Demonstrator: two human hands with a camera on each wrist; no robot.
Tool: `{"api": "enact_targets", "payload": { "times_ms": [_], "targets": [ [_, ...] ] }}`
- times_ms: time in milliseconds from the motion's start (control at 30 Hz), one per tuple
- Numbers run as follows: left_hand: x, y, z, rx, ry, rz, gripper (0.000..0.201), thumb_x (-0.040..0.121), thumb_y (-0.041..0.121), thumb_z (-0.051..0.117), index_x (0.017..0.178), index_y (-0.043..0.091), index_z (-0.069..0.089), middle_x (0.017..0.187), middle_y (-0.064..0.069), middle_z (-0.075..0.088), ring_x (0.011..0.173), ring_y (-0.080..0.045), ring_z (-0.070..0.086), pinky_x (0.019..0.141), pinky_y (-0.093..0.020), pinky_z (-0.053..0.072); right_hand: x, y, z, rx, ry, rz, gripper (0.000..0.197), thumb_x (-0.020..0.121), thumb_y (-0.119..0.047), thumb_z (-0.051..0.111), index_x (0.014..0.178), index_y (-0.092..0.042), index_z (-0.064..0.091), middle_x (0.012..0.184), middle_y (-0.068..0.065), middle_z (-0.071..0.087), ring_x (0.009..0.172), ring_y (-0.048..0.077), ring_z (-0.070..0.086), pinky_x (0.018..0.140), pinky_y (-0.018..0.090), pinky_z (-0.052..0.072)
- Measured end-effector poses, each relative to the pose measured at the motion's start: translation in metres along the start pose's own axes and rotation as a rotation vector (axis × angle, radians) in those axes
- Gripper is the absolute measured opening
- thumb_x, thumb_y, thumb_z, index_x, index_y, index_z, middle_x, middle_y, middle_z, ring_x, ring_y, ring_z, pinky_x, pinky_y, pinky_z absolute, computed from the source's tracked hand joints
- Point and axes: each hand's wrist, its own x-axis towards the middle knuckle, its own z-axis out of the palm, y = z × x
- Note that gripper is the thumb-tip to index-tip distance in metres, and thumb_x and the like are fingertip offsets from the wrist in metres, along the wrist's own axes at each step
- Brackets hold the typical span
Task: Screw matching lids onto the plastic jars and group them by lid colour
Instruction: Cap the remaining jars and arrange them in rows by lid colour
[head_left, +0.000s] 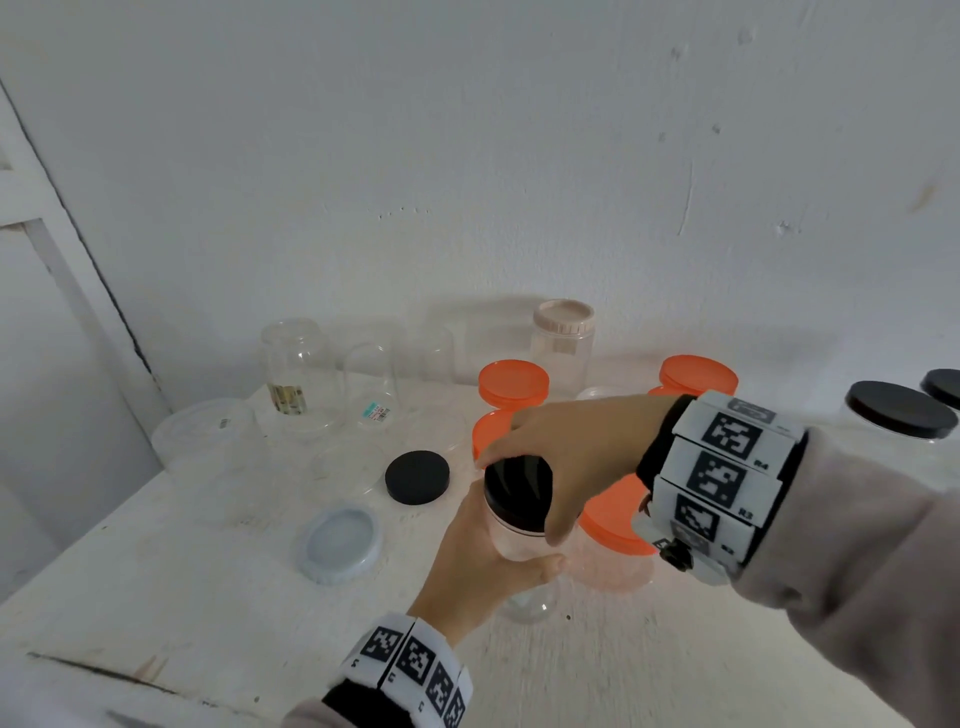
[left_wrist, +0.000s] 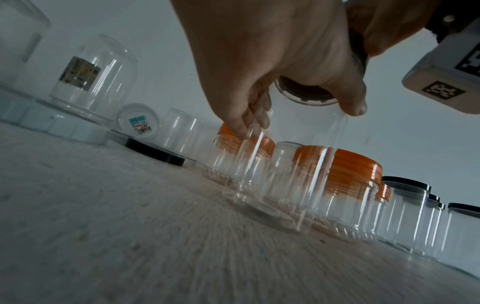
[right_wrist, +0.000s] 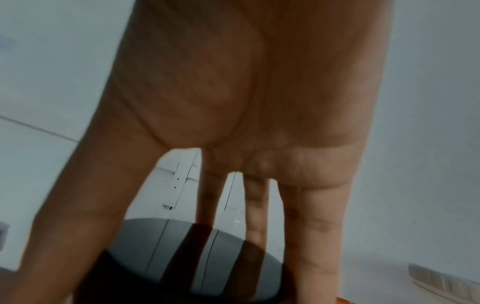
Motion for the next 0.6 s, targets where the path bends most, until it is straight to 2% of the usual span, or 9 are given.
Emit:
{"api": "enact_targets", "payload": {
  "times_ms": [133,200,233,300,367,400,467,500,600],
  "targets": [
    [0.0,-0.001,0.001,0.0,0.007,-0.005,0.084,0.055,0.043,0.084,0.128,0.044,0.041,0.124,0.021,0.057,0.118,0.005,0.051,0.102,-0.028,0.043,0.005,0.001,0.001,-0.04,0.094,0.008,0.07,0.068,-0.055,0.078,0.129,-0.034,0.051,0.093,-0.023,0.045,0.095,0.006,0.043,0.072,0.022,0.037],
    [0.001,-0.003,0.002,0.01,0.019,-0.01,0.083,0.056,0.042,0.083,0.128,0.044,0.042,0.124,0.02,0.057,0.117,0.003,0.051,0.101,-0.029,0.045,0.008,0.0,0.009,-0.051,0.182,0.082,0.058,0.066,-0.068,0.072,0.105,-0.026,0.058,0.084,-0.016,0.052,0.08,0.009,0.05,0.061,0.022,0.037],
    [0.001,-0.004,0.003,0.018,0.026,-0.008,0.082,0.057,0.041,0.083,0.128,0.043,0.042,0.124,0.021,0.056,0.117,0.004,0.051,0.1,-0.028,0.045,0.009,-0.001,0.014,-0.047,0.226,0.123,0.061,0.066,-0.073,0.068,0.096,-0.02,0.058,0.081,-0.01,0.055,0.072,0.011,0.05,0.056,0.023,0.036],
    [0.001,-0.004,0.004,0.045,0.027,0.002,0.081,0.06,0.04,0.083,0.13,0.043,0.043,0.123,0.029,0.051,0.116,0.011,0.047,0.096,-0.022,0.044,0.011,-0.003,0.02,-0.051,0.269,0.168,0.065,0.068,-0.077,0.063,0.09,-0.016,0.055,0.08,-0.004,0.055,0.065,0.011,0.047,0.053,0.024,0.033],
    [0.001,-0.005,0.004,0.029,0.023,0.003,0.081,0.06,0.041,0.083,0.13,0.042,0.044,0.123,0.029,0.05,0.116,0.01,0.047,0.095,-0.02,0.042,0.01,-0.002,0.018,-0.017,0.215,0.174,0.062,0.069,-0.074,0.065,0.097,-0.019,0.053,0.085,-0.006,0.054,0.07,0.01,0.049,0.056,0.023,0.033],
    [0.002,-0.006,0.005,0.008,0.026,-0.002,0.081,0.059,0.042,0.083,0.129,0.043,0.043,0.124,0.026,0.053,0.117,0.008,0.049,0.096,-0.021,0.042,0.009,-0.001,0.014,0.02,0.143,0.162,0.06,0.071,-0.068,0.068,0.107,-0.024,0.052,0.092,-0.01,0.051,0.079,0.01,0.05,0.06,0.023,0.035],
    [0.001,-0.006,0.005,-0.002,0.042,-0.008,0.081,0.057,0.043,0.084,0.125,0.048,0.041,0.125,0.023,0.055,0.117,0.008,0.049,0.095,-0.02,0.041,0.005,-0.002,0.005,0.054,-0.006,0.111,0.074,0.073,-0.051,0.076,0.136,-0.035,0.039,0.108,-0.015,0.04,0.1,0.009,0.041,0.076,0.026,0.037],
    [0.001,-0.006,0.005,0.008,0.049,-0.009,0.081,0.057,0.045,0.084,0.124,0.051,0.039,0.125,0.025,0.054,0.116,0.01,0.048,0.094,-0.017,0.039,0.004,-0.002,0.001,0.046,-0.034,0.084,0.081,0.074,-0.045,0.077,0.142,-0.037,0.033,0.112,-0.016,0.035,0.105,0.008,0.035,0.081,0.028,0.036],
    [0.002,-0.007,0.005,0.027,0.053,-0.012,0.084,0.055,0.049,0.084,0.125,0.053,0.037,0.126,0.025,0.052,0.118,0.01,0.046,0.097,-0.018,0.039,0.004,-0.002,-0.001,0.027,0.019,0.048,0.079,0.073,-0.045,0.079,0.14,-0.037,0.04,0.109,-0.018,0.038,0.105,0.006,0.035,0.082,0.027,0.035]
  ]
}}
